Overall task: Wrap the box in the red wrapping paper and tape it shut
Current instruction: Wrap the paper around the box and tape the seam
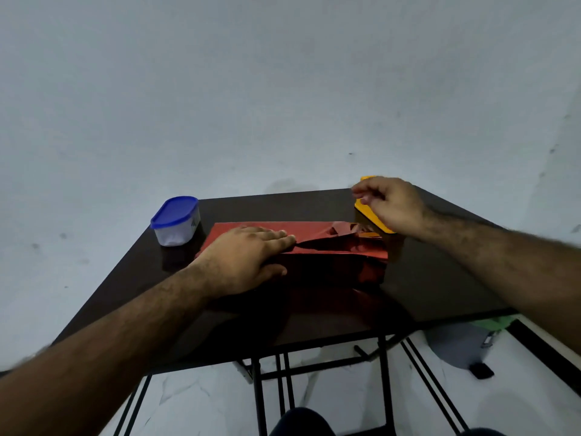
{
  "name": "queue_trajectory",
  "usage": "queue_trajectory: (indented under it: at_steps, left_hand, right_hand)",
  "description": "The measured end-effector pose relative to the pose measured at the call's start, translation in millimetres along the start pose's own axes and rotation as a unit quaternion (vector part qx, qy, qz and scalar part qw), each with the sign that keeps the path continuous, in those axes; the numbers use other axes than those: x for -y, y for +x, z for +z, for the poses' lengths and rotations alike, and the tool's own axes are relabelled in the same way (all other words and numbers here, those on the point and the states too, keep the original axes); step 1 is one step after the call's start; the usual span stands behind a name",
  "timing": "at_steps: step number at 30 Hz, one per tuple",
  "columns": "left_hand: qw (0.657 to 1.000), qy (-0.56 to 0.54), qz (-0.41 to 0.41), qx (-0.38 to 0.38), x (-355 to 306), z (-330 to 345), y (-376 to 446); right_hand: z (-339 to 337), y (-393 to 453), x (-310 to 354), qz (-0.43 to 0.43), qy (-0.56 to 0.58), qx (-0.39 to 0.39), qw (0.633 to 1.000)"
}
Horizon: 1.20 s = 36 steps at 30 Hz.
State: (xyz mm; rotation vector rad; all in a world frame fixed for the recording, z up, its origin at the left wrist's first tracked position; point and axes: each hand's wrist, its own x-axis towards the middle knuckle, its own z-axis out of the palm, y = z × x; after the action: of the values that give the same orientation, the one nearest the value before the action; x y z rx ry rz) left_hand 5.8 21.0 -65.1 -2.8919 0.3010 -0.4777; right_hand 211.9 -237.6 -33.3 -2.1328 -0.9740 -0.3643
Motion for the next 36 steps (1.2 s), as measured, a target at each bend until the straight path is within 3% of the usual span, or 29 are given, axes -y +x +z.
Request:
queue_trajectory:
  at_steps: [4, 8, 16, 23, 27, 28, 30, 32, 34, 36]
  left_hand:
    - [1.0, 0.012, -0.012, 0.007, -4.4, -0.6, 5.1]
    - [0.999, 0.007, -0.042, -0.01, -10.7, 7.0, 9.3]
    - [0.994, -0.024, -0.093, -0.045, -19.8, 19.1, 4.8]
    - [0.993, -0.018, -0.104, -0.047, -19.3, 22.3, 9.1]
    - [0.993, -0.006, -0.108, -0.045, -21.0, 22.4, 10.8]
    - [0.993, -0.005, -0.11, -0.043, -21.9, 21.9, 11.5]
    - [0.993, 0.0, -0.115, -0.04, -24.1, 21.0, 13.1]
    - [0.992, 0.011, -0.12, -0.041, -25.7, 21.3, 14.5]
    - [0.991, 0.019, -0.127, -0.045, -27.2, 21.5, 15.7]
    - [0.989, 0.02, -0.133, -0.055, -29.1, 20.8, 14.5]
  right_hand:
    - [-7.6, 13.8, -20.0, 0.057, -0.054, 0.151, 0.985]
    - [4.1, 16.7, -22.1, 0.039, -0.068, 0.201, 0.977]
    - [5.0, 19.9, -26.9, 0.007, -0.146, 0.102, 0.984]
    - [-12.5, 0.3, -39.7, -0.062, -0.257, 0.047, 0.963]
    - [-10.4, -2.7, -33.7, -0.076, -0.173, -0.053, 0.981]
    - [-5.5, -1.9, -22.9, -0.08, -0.142, -0.035, 0.986]
    - [7.6, -0.7, 3.8, -0.096, -0.095, 0.099, 0.986]
    - [25.9, -3.6, 28.8, -0.143, -0.132, 0.236, 0.952]
    - [44.6, -6.0, 37.6, -0.212, -0.242, 0.264, 0.909]
    - [54.6, -9.0, 41.7, -0.252, -0.299, 0.231, 0.891]
